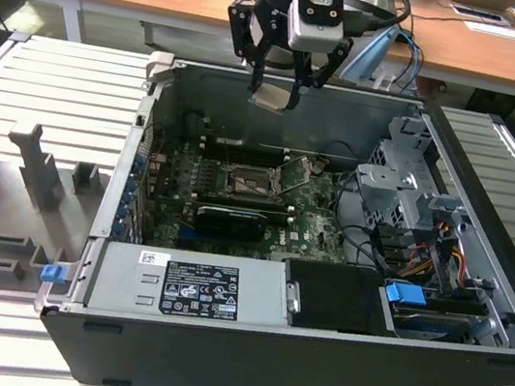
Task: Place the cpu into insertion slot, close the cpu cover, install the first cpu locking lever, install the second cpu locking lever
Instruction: 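Place the cpu into insertion slot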
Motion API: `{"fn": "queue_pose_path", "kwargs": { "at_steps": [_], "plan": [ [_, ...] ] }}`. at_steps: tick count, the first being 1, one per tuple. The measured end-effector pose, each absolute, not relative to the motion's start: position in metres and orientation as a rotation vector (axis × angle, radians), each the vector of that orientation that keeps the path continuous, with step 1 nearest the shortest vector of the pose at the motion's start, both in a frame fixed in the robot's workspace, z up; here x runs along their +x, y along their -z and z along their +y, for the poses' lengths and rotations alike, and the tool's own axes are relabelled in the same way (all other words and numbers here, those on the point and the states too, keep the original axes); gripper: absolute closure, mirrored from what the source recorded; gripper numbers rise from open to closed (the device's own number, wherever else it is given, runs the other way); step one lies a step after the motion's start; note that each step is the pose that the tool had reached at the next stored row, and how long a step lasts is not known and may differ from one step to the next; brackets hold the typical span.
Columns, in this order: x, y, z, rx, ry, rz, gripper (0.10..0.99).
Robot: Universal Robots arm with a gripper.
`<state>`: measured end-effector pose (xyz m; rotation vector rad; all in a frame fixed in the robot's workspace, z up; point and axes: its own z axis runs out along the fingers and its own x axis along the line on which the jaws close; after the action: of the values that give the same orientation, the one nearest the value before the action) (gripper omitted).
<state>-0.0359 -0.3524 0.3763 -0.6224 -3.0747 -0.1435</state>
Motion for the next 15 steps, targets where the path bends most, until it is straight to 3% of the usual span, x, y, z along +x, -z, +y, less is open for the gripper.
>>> {"fn": "queue_pose_path", "kwargs": {
  "at_steps": [15],
  "plan": [
    [-0.0359, -0.3751, -0.3523, -0.808, 0.144, -3.037, 0.549]
  ]
}}
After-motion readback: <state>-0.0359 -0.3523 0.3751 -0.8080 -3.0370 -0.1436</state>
